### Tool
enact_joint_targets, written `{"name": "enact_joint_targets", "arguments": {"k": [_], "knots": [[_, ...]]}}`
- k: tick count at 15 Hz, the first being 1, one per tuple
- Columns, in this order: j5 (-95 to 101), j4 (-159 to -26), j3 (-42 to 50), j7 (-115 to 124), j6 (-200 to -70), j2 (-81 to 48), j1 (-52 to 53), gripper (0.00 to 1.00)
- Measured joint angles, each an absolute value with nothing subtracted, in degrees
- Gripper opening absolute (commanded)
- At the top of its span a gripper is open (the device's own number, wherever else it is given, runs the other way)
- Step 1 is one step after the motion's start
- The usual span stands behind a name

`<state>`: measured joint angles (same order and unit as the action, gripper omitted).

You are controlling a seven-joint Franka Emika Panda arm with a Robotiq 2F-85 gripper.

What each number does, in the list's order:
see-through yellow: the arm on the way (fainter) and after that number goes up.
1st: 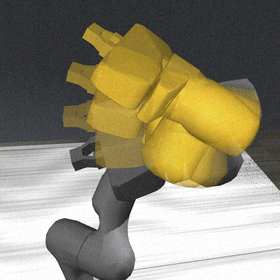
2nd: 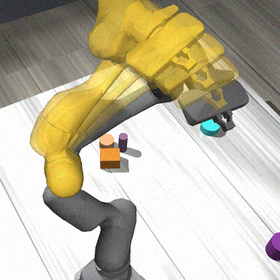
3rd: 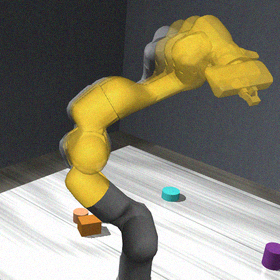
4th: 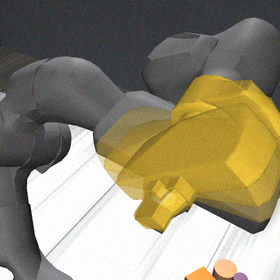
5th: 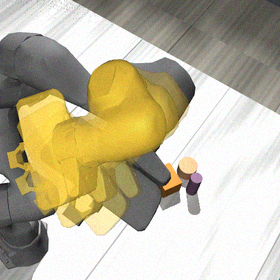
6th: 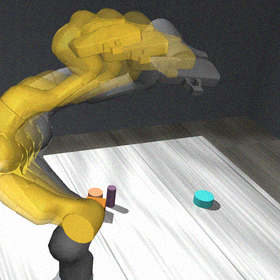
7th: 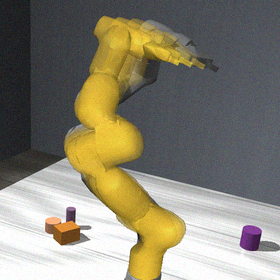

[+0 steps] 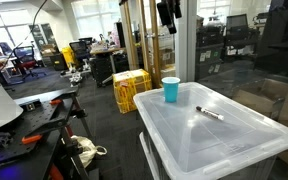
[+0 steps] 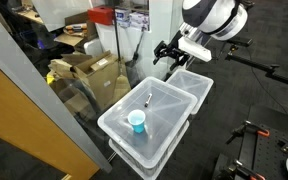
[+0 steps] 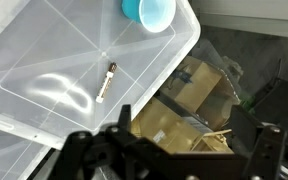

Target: Pick up the marker and put it in the blue cup

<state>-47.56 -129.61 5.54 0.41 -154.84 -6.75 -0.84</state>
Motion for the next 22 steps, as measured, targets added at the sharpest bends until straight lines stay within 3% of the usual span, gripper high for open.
{"name": "enact_joint_targets", "arguments": {"k": [7,22], "knots": [[-56.91,-118.37,4.86,-3.14,-153.36,-18.17,-1.15,1.00],[-53.78,-102.39,2.80,0.35,-153.35,-38.22,-4.65,1.00]]}}
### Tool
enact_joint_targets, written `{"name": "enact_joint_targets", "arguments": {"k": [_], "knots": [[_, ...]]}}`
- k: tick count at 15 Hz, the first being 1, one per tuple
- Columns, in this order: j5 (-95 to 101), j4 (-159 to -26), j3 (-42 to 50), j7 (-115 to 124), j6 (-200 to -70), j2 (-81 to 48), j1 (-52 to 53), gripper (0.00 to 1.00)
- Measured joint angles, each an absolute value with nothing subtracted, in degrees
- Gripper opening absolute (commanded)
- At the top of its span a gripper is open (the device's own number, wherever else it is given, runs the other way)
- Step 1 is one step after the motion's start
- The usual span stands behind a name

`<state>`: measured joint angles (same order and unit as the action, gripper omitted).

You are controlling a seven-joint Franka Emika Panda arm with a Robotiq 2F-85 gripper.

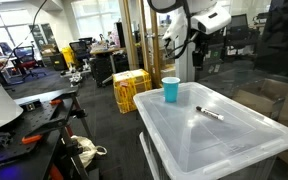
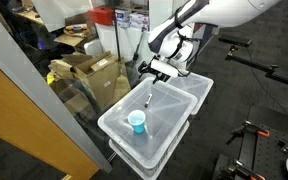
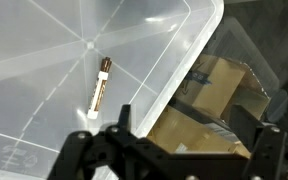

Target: Pick up the marker and put it in the blue cup

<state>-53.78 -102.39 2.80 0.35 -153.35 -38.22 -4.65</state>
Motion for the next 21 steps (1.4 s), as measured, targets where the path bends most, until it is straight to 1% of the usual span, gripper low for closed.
{"name": "enact_joint_targets", "arguments": {"k": [5,13,18,21], "knots": [[-50.21,-97.85,2.80,5.86,-153.08,-43.27,-5.60,1.00],[-42.23,-91.27,3.38,17.84,-145.16,-48.67,-6.27,1.00],[-35.19,-88.37,5.67,29.21,-144.42,-51.30,-5.21,1.00],[-34.71,-88.24,5.47,29.68,-144.47,-51.76,-5.33,1.00]]}}
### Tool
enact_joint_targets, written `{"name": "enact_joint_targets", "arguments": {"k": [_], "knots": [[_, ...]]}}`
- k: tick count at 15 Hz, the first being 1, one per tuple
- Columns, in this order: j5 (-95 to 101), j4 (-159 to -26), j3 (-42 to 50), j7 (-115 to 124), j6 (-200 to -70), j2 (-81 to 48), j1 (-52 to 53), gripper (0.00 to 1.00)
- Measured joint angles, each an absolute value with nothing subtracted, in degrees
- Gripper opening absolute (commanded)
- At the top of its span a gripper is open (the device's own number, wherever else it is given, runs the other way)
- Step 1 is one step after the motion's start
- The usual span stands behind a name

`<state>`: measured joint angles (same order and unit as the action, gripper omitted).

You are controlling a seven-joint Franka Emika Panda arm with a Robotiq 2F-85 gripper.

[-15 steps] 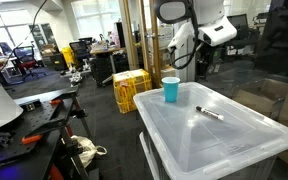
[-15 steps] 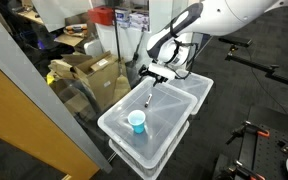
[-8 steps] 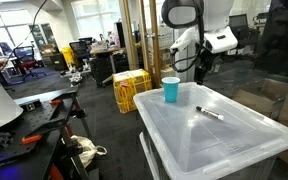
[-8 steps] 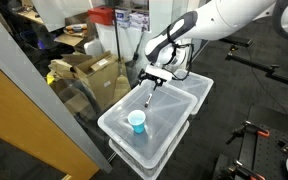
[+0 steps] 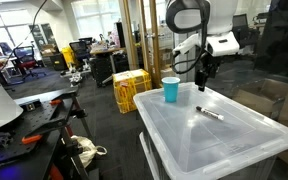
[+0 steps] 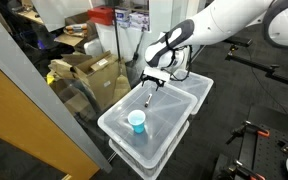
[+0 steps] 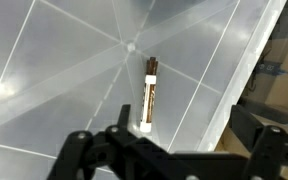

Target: Pick up the marker and put it in the blue cup

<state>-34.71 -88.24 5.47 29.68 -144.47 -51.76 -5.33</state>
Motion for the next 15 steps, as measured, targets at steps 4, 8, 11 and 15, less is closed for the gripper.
{"name": "enact_joint_targets", "arguments": {"k": [4,8,11,15], "knots": [[-34.71,-88.24,5.45,29.67,-144.47,-51.76,-5.40,1.00],[-34.27,-88.18,5.67,30.74,-144.45,-52.15,-5.42,1.00],[-31.96,-87.18,6.10,34.96,-144.18,-53.54,-5.39,1.00],[-27.44,-83.73,6.26,41.26,-142.48,-56.39,-5.26,1.00]]}}
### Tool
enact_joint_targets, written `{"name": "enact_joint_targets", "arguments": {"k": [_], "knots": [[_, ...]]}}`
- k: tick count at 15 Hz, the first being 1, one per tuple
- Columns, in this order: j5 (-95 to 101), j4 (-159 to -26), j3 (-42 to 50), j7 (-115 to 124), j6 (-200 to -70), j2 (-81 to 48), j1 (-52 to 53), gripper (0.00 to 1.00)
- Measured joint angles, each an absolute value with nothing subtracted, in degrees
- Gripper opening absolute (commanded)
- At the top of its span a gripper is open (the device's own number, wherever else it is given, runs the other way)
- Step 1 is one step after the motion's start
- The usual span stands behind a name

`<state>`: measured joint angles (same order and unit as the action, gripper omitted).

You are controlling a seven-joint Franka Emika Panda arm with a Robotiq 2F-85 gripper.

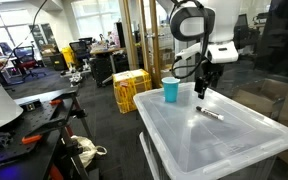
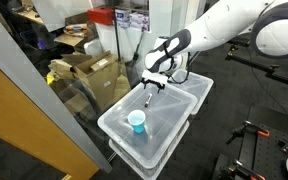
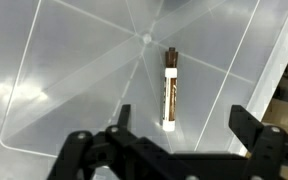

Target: Pick up the marker and put it in the blue cup

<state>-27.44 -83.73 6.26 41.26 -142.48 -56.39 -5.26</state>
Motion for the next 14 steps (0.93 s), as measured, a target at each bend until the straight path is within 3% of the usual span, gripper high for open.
{"name": "enact_joint_targets", "arguments": {"k": [14], "knots": [[-19.25,-66.64,6.30,51.39,-135.77,-69.47,-5.17,1.00]]}}
